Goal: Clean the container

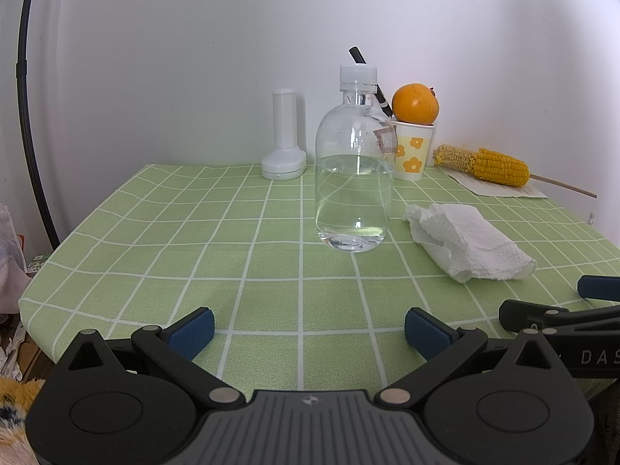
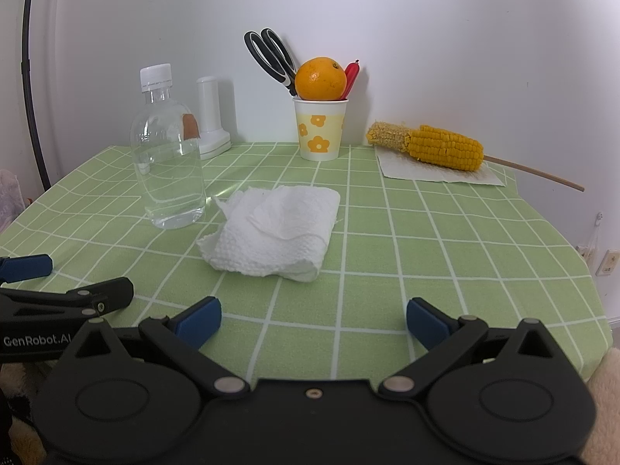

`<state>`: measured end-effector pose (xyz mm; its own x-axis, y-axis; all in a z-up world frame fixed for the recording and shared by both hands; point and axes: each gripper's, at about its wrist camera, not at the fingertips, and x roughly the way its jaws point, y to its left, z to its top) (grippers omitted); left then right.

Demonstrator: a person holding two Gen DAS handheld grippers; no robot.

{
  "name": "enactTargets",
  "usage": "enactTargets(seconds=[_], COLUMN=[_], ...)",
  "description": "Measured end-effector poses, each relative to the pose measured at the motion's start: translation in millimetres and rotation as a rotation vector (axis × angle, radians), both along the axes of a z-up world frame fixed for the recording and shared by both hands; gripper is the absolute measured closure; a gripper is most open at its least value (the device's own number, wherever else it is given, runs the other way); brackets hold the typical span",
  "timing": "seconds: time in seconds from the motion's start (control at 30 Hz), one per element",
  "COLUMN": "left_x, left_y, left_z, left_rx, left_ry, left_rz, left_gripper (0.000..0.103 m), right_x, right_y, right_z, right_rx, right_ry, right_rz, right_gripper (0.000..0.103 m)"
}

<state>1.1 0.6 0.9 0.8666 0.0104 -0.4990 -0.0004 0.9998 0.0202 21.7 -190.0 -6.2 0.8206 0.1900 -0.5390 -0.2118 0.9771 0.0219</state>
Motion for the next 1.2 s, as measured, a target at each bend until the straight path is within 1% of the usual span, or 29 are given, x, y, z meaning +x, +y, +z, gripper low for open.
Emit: enactTargets(seconds=[0.87,1.2], left_x=[-1.0,1.7], left_y=[-0.5,-0.8], left_z=[-0.6,2.2], left_rx=[0.001,0.002], left_ry=[0.000,0.028], left_rz=[0.000,-0.002], left_gripper=[0.000,0.000], right_x=[-1.4,4.3], right_y=[-0.8,-0.3], right_z=[-0.1,4.8], right_rx=[0.000,-0.007], right_ry=[-0.002,0.043], right_rz=[-0.002,-0.002], right_gripper=[0.000,0.000])
